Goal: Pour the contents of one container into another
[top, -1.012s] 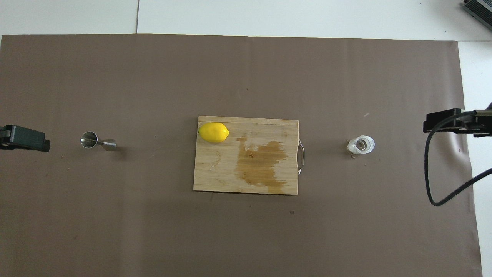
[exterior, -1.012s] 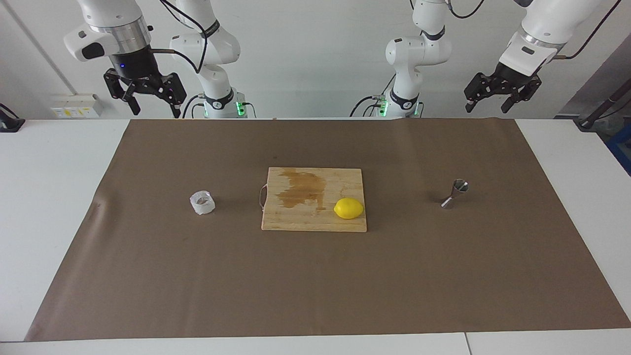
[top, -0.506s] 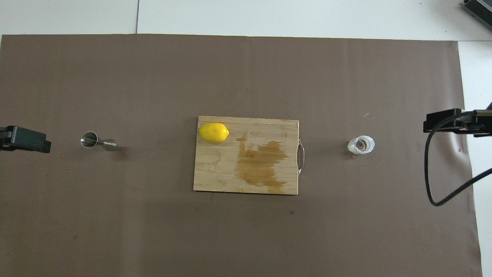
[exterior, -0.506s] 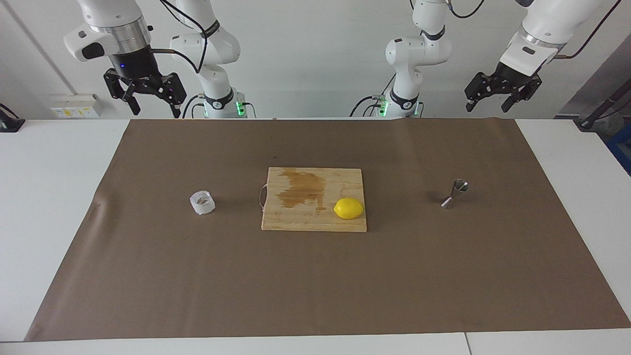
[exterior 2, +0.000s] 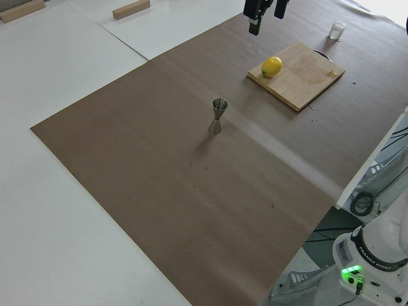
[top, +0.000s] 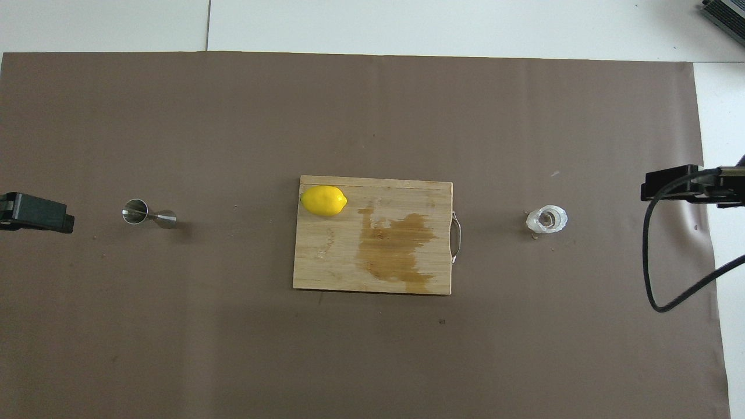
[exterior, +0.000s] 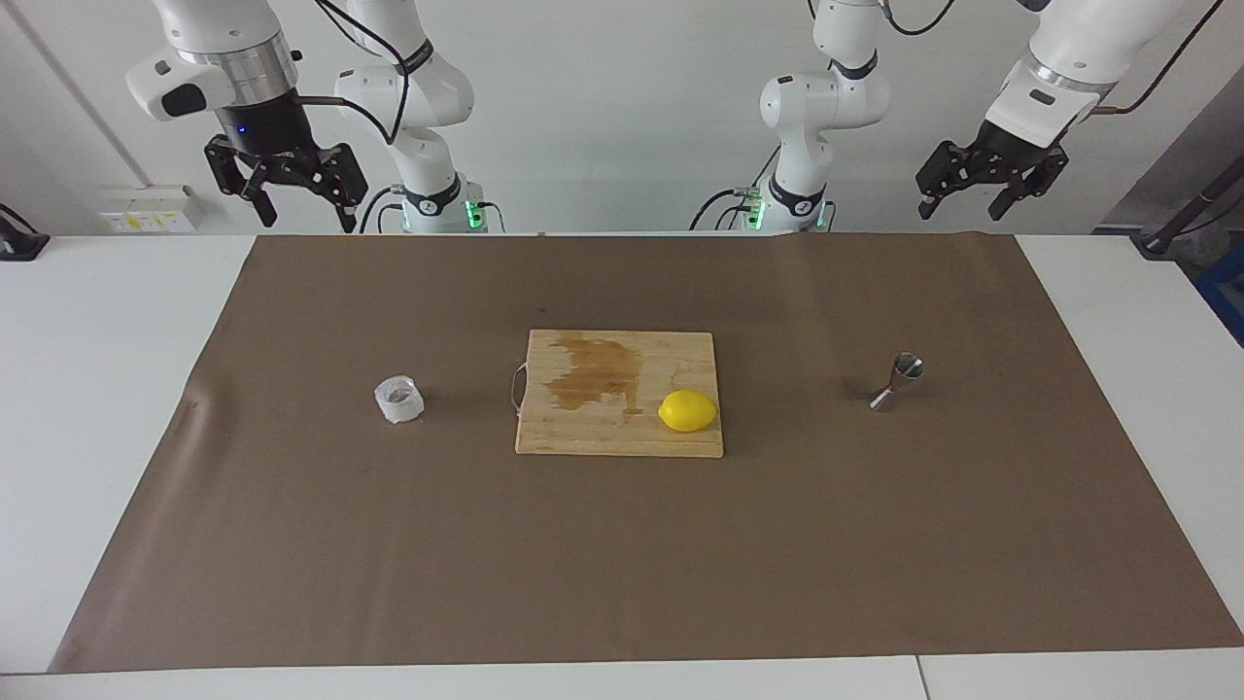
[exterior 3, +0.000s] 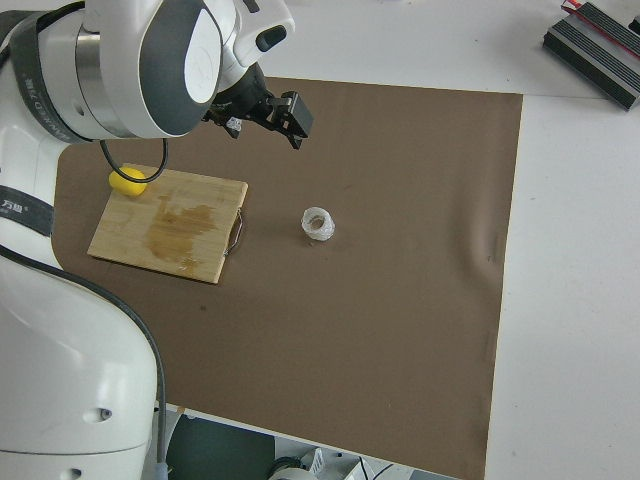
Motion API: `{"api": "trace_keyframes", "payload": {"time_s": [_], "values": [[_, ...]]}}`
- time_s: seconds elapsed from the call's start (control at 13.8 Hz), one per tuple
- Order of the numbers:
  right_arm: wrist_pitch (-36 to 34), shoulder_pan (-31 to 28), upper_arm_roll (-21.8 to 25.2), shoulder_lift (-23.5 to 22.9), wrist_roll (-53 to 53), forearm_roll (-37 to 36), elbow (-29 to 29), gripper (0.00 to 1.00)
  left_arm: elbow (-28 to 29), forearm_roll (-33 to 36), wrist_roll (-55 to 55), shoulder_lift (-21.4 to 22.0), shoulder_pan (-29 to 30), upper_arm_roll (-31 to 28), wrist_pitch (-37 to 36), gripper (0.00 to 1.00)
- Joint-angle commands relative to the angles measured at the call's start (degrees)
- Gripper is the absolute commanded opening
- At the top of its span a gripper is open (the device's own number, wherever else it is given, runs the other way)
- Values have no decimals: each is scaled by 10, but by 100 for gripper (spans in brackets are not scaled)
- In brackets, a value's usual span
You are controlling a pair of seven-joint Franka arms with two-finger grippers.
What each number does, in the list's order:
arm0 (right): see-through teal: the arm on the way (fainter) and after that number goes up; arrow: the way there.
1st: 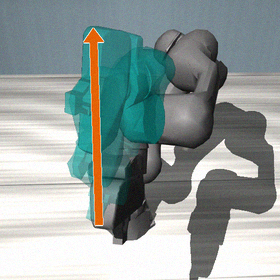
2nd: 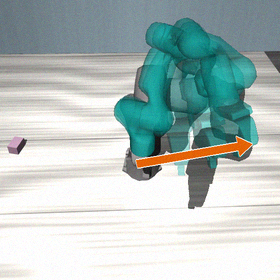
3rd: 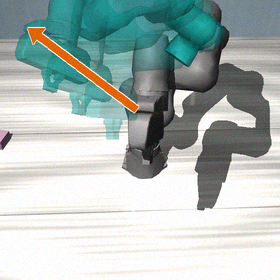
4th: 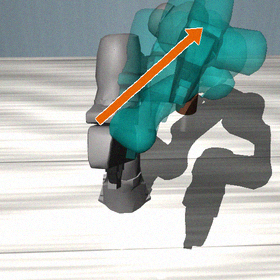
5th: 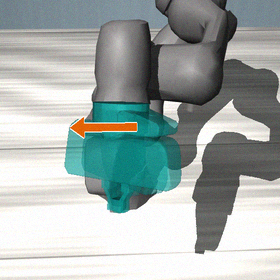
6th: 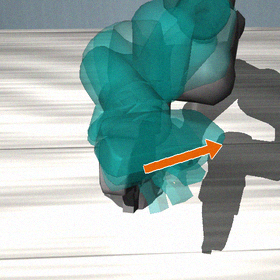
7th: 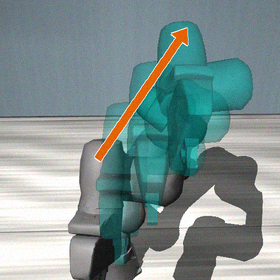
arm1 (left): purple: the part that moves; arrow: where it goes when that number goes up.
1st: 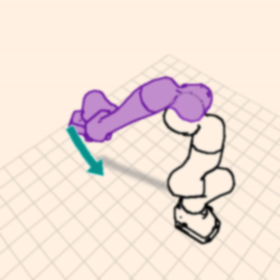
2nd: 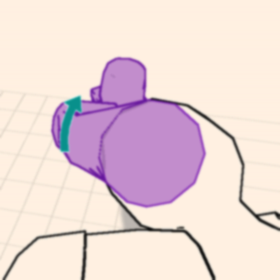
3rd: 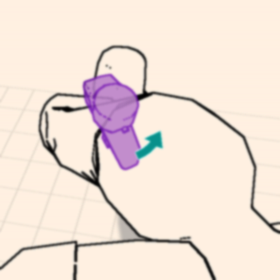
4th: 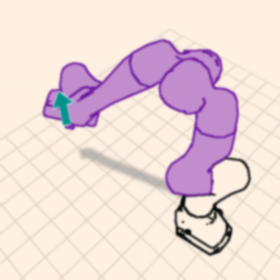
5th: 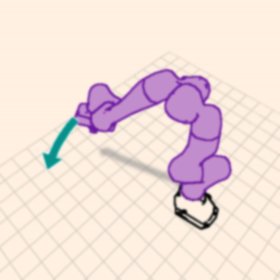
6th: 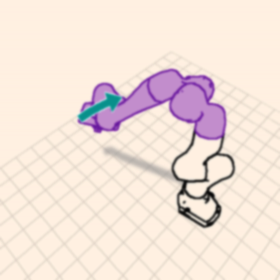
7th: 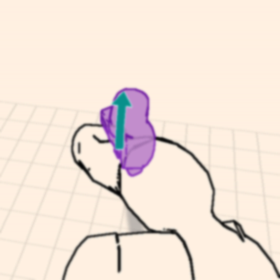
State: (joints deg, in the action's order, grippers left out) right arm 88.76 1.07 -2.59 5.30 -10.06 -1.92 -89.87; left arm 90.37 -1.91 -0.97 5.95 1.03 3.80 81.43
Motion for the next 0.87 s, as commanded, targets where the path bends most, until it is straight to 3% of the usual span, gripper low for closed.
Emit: {"api": "trace_keyframes", "payload": {"time_s": [0.0, 0.36, 0.58, 0.79], "values": [[-7, -7, -1, 8, 10, 11, -4, 100, 34, 3, -1, 25, 5, 2, 10, 100], [-7, -7, -1, 8, 10, 11, -4, 100, 38, -28, 2, 21, 25, 0, 17, 100], [-7, -7, -1, 8, 10, 12, -4, 100, 43, -121, 137, 13, 52, 1, -35, 100], [-6, -7, -1, 8, 10, 11, -4, 100, 93, -188, 240, 11, 73, 1, -44, 100]]}}
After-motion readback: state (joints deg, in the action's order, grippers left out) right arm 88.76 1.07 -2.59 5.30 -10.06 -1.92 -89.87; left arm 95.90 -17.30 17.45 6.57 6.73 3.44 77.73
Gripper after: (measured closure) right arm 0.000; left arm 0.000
